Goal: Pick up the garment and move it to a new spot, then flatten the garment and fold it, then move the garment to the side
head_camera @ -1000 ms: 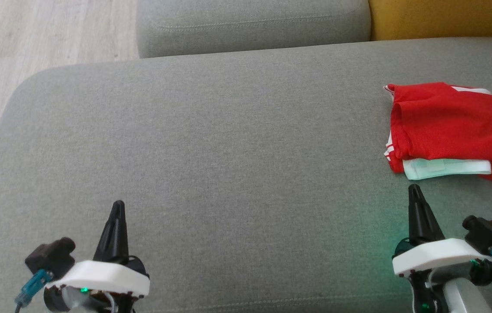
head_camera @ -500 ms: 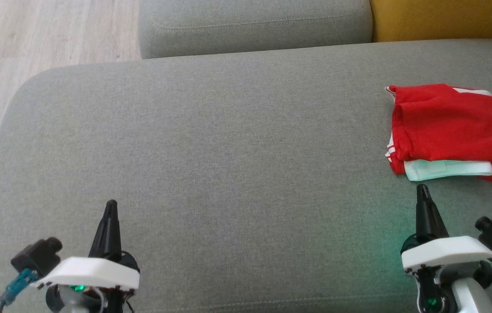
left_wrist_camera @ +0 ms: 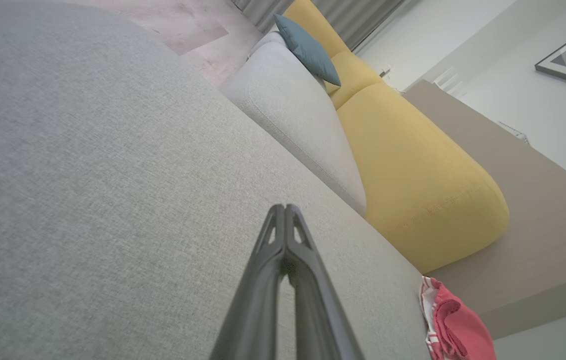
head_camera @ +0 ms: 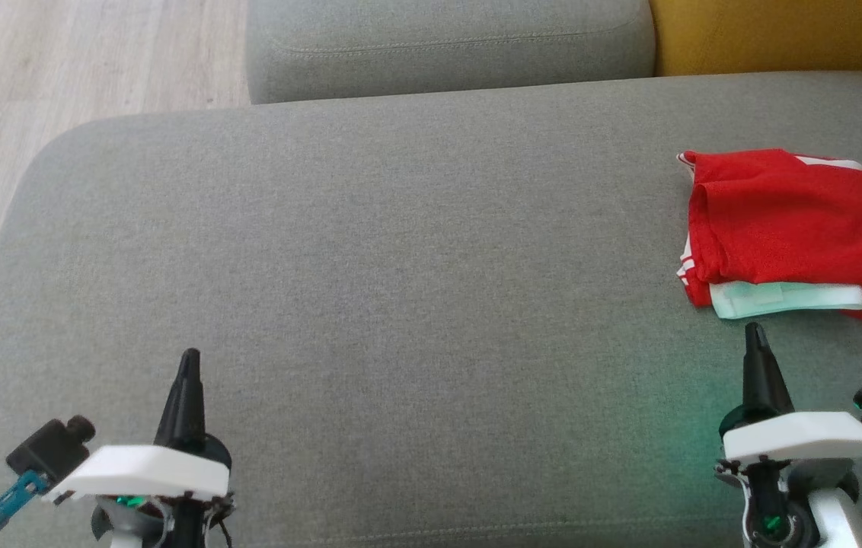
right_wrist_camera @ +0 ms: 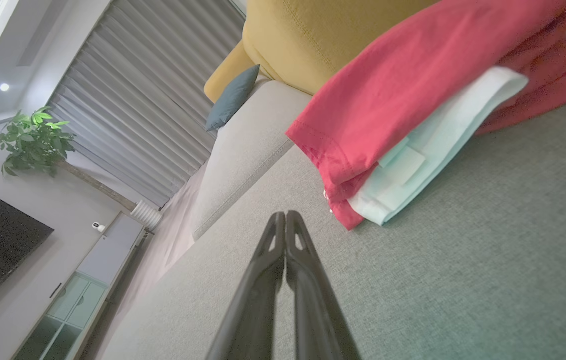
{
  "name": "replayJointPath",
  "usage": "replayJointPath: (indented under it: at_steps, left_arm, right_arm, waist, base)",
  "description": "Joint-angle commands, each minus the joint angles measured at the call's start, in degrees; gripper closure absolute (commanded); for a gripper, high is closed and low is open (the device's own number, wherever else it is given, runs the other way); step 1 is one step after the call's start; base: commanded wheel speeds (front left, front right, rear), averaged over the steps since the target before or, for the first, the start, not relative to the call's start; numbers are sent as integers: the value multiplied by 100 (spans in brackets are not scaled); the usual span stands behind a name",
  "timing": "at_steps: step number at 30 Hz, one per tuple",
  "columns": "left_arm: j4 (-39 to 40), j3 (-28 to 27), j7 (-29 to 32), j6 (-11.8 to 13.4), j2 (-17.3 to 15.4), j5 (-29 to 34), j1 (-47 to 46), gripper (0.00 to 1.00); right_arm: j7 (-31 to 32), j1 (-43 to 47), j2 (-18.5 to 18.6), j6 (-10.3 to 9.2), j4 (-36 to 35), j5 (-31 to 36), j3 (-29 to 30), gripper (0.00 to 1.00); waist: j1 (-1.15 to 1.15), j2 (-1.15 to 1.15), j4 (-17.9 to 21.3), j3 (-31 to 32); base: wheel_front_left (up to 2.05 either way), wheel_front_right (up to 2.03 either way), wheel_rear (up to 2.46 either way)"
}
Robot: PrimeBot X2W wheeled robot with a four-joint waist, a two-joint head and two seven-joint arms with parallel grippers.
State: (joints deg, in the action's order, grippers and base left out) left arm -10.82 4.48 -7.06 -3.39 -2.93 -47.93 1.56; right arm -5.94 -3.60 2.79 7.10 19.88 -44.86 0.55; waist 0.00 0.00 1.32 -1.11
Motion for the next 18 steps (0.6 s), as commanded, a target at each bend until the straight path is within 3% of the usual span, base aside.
replayJointPath:
  at_steps: [1,18]
  left_arm:
    - [155,-167,40,-55,-105,-191,-318,100]
    - [40,-334,314,-143,-125,-1296,-425,100]
  right_arm:
    - [59,-254,60,17,-229,-210,-8,100]
    - [337,-253,62,23,-319,-1349,123,100]
  waist:
    - [0,0,-3,2]
    - [0,0,-35,25]
  base:
    - [0,0,0]
    - [0,0,0]
